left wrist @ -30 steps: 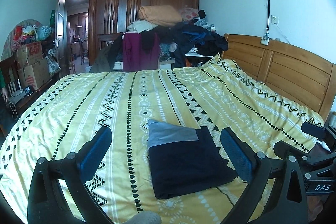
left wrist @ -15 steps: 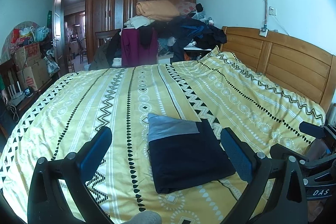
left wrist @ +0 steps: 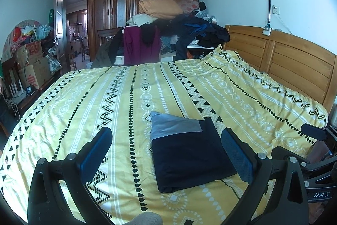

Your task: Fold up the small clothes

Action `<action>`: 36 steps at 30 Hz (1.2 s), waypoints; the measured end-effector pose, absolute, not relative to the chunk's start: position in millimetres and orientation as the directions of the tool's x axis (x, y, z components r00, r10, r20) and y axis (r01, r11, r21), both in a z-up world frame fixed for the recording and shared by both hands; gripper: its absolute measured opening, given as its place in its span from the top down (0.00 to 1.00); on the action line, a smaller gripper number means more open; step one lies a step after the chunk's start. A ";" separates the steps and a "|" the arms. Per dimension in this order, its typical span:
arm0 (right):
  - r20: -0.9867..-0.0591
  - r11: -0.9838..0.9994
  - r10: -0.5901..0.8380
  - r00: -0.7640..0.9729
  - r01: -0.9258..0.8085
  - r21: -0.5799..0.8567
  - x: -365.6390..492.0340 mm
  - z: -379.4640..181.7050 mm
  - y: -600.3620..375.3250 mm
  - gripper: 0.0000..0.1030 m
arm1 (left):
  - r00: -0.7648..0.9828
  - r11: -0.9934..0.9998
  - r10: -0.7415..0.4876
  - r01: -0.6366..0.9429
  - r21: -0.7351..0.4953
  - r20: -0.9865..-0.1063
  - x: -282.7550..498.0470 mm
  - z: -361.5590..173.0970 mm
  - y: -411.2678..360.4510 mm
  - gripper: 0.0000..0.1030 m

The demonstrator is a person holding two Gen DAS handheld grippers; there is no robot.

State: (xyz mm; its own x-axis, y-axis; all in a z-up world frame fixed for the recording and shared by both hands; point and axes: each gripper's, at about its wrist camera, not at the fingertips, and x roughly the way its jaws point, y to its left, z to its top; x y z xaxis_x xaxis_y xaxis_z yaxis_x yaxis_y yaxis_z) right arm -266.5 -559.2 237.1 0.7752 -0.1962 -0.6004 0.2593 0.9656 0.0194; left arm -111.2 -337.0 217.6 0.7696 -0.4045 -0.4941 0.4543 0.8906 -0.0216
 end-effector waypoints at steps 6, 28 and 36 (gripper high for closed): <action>-0.605 0.965 -0.193 0.772 0.260 0.023 -266.0 235.5 -559.9 0.00 | 0.769 0.894 -0.399 0.447 -0.025 -0.499 -108.9 216.0 -335.6 0.00; -0.621 0.966 -0.181 0.762 0.257 0.034 -260.7 229.1 -563.4 0.00 | 0.768 0.900 -0.381 0.436 -0.016 -0.514 -101.1 206.1 -334.1 0.00; -0.622 0.966 -0.180 0.762 0.257 0.036 -261.1 226.6 -563.3 0.00 | 0.768 0.899 -0.380 0.437 -0.013 -0.515 -101.1 206.1 -334.5 0.00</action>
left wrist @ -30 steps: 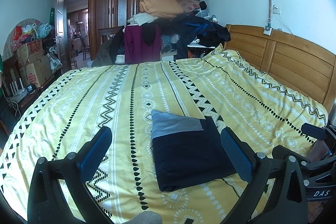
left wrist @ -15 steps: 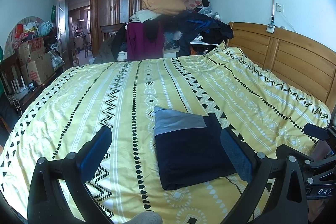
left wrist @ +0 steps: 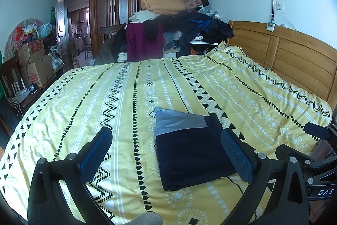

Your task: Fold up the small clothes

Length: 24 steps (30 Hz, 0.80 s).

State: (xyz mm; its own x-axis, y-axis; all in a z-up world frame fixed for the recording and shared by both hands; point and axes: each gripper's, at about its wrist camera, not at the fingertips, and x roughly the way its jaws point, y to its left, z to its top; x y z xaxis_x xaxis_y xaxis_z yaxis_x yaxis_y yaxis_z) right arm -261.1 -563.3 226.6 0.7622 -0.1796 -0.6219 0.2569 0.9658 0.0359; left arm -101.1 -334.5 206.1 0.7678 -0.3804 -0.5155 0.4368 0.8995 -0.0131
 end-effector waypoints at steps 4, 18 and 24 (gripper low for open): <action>-0.622 0.966 -0.179 0.762 0.257 0.037 -261.0 226.6 -563.5 0.00 | 0.769 0.899 -0.381 0.438 -0.011 -0.514 -101.6 206.3 -335.6 0.00; -0.630 0.966 -0.173 0.758 0.256 0.044 -262.4 221.6 -566.8 0.00 | 0.767 0.897 -0.381 0.443 -0.004 -0.516 -100.4 202.8 -335.3 0.00; -0.635 0.966 -0.157 0.757 0.251 0.059 -258.6 220.2 -569.8 0.00 | 0.767 0.896 -0.381 0.444 -0.001 -0.517 -100.6 201.4 -335.0 0.00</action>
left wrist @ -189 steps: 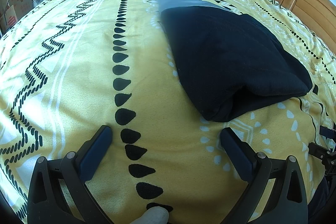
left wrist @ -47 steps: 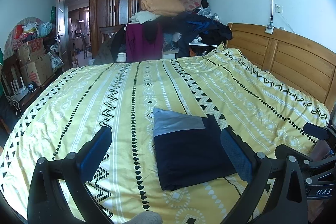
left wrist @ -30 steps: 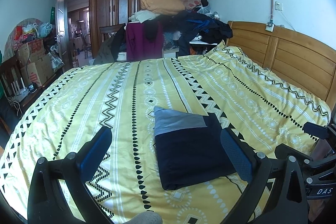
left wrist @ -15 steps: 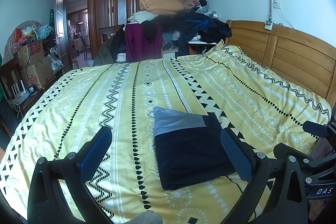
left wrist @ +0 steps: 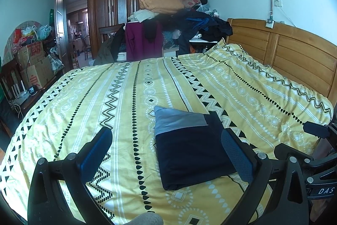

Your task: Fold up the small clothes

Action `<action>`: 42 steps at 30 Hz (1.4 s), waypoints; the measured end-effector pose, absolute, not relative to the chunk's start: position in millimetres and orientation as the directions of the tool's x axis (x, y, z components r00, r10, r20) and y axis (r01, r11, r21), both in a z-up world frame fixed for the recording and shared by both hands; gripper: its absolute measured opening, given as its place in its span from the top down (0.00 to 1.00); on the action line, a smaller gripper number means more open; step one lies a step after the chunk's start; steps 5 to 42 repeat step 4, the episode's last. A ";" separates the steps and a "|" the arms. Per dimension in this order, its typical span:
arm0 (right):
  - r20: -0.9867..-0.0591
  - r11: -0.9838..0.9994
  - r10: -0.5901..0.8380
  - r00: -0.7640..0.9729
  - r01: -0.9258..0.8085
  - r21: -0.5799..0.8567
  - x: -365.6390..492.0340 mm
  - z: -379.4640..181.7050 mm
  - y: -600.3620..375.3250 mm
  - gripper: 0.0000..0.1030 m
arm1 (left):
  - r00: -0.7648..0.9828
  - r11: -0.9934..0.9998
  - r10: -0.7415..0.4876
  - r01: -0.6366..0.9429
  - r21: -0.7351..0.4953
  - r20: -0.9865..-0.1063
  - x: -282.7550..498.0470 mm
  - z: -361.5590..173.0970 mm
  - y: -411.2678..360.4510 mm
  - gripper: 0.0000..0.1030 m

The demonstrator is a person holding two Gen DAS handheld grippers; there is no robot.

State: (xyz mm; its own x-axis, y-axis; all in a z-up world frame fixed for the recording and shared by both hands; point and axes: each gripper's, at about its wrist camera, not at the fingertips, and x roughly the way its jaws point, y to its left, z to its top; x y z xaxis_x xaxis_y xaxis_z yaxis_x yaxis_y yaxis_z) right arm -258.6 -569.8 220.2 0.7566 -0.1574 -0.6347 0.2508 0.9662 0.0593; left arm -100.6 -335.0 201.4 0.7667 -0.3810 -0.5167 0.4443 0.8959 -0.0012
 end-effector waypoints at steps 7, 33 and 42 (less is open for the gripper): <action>-0.626 0.967 -0.160 0.764 0.249 0.057 -259.1 221.3 -568.6 0.00 | 0.765 0.895 -0.383 0.445 -0.004 -0.518 -100.3 200.3 -334.4 0.00; -0.626 0.967 -0.160 0.764 0.249 0.057 -259.1 221.3 -568.6 0.00 | 0.765 0.895 -0.383 0.445 -0.004 -0.518 -100.3 200.3 -334.4 0.00; -0.626 0.967 -0.160 0.764 0.249 0.057 -259.1 221.3 -568.6 0.00 | 0.765 0.895 -0.383 0.445 -0.004 -0.518 -100.3 200.3 -334.4 0.00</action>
